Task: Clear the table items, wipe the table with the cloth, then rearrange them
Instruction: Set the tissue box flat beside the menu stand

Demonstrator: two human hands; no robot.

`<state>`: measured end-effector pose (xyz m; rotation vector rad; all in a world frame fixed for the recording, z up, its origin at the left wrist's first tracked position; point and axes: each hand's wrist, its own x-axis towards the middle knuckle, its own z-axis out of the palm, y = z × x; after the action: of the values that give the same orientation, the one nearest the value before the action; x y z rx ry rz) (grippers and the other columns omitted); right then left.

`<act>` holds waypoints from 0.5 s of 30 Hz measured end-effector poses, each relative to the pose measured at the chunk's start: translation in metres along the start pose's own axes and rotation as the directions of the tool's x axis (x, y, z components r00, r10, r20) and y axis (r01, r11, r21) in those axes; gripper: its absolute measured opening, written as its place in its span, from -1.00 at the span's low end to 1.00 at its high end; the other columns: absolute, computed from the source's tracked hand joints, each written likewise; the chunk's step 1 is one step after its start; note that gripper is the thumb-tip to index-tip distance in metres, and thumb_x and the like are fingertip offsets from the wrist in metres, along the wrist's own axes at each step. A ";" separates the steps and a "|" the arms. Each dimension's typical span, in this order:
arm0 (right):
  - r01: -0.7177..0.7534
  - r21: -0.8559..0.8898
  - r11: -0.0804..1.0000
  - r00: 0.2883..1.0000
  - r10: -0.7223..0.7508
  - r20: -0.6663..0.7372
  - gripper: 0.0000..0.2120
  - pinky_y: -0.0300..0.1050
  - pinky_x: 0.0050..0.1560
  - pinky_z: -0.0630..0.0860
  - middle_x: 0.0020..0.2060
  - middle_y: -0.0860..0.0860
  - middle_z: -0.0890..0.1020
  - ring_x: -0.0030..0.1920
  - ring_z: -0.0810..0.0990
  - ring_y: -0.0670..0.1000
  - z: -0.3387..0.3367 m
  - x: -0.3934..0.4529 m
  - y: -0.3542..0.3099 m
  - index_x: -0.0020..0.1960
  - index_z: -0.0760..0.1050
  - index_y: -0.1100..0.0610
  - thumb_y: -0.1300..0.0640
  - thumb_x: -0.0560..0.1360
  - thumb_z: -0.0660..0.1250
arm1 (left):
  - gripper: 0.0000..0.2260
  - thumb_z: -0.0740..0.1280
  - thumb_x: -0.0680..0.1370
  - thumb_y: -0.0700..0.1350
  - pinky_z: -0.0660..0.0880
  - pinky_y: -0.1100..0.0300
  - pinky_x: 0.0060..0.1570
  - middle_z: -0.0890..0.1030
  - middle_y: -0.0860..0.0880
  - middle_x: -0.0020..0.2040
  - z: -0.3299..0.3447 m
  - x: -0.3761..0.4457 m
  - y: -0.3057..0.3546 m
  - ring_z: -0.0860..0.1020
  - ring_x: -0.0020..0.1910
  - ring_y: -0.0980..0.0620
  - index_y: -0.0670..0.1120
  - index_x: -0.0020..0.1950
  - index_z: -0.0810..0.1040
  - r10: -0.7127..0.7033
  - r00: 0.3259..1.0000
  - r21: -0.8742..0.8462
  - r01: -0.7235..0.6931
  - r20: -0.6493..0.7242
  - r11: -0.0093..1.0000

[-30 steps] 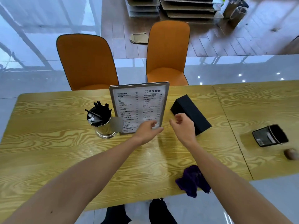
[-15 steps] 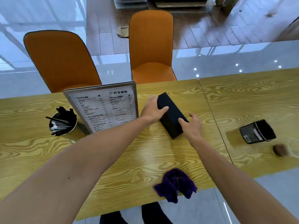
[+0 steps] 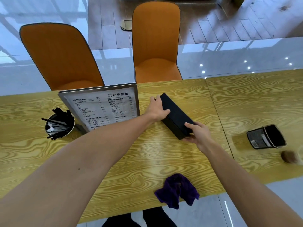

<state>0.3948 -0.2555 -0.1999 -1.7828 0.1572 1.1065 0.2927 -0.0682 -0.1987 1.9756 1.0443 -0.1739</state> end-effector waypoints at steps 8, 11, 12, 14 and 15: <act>0.250 -0.270 0.930 0.959 -0.276 -0.064 -0.59 0.06 0.29 0.50 0.26 0.01 0.53 0.27 0.51 0.04 -0.009 0.015 -0.015 0.33 0.49 0.05 -0.02 0.53 0.45 | -0.51 0.36 0.59 0.01 0.47 0.08 0.12 0.32 -0.11 0.37 0.031 -0.044 -0.026 0.47 0.22 -0.12 -0.14 0.42 0.29 -0.089 0.990 -0.204 0.066 -0.106 0.977; 0.246 -0.279 0.928 0.964 -0.264 -0.028 -0.52 0.05 0.35 0.44 0.37 0.01 0.46 0.35 0.46 0.04 -0.018 0.015 0.003 0.43 0.41 0.04 0.09 0.55 0.44 | -0.64 0.33 0.59 0.08 0.53 -0.04 0.12 0.43 -0.06 0.24 0.053 -0.057 -0.040 0.49 0.08 -0.04 -0.09 0.28 0.38 -0.133 0.987 -0.282 0.102 -0.092 0.954; 0.242 -0.280 0.929 0.966 -0.258 -0.022 -0.46 0.06 0.37 0.43 0.41 0.01 0.44 0.38 0.44 0.04 -0.021 0.014 0.009 0.48 0.36 0.04 0.14 0.55 0.45 | -0.66 0.32 0.59 0.11 0.55 -0.06 0.09 0.47 -0.05 0.18 0.059 -0.060 -0.045 0.51 0.06 -0.04 -0.08 0.23 0.41 -0.163 0.982 -0.309 0.126 -0.097 0.943; 0.231 -0.281 0.931 0.969 -0.247 -0.019 -0.33 0.00 0.36 0.43 0.46 0.01 0.39 0.37 0.43 0.00 -0.023 0.011 0.018 0.56 0.25 0.07 0.27 0.53 0.44 | -0.68 0.30 0.58 0.14 0.56 -0.01 -0.04 0.54 -0.04 0.06 0.069 -0.067 -0.051 0.54 -0.02 -0.05 -0.09 0.15 0.47 -0.212 0.973 -0.344 0.167 -0.096 0.924; 0.224 -0.296 0.928 0.970 -0.240 -0.019 -0.29 -0.04 0.33 0.43 0.45 0.02 0.39 0.33 0.43 -0.01 -0.023 0.010 0.022 0.57 0.20 0.10 0.32 0.52 0.43 | -0.70 0.28 0.60 0.13 0.52 0.07 -0.15 0.56 -0.03 -0.02 0.073 -0.071 -0.054 0.55 -0.08 -0.05 -0.10 0.11 0.50 -0.230 0.969 -0.360 0.186 -0.085 0.914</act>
<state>0.4025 -0.2811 -0.2198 -2.0348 -0.1931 0.9457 0.2264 -0.1512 -0.2437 1.5685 1.2736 0.0233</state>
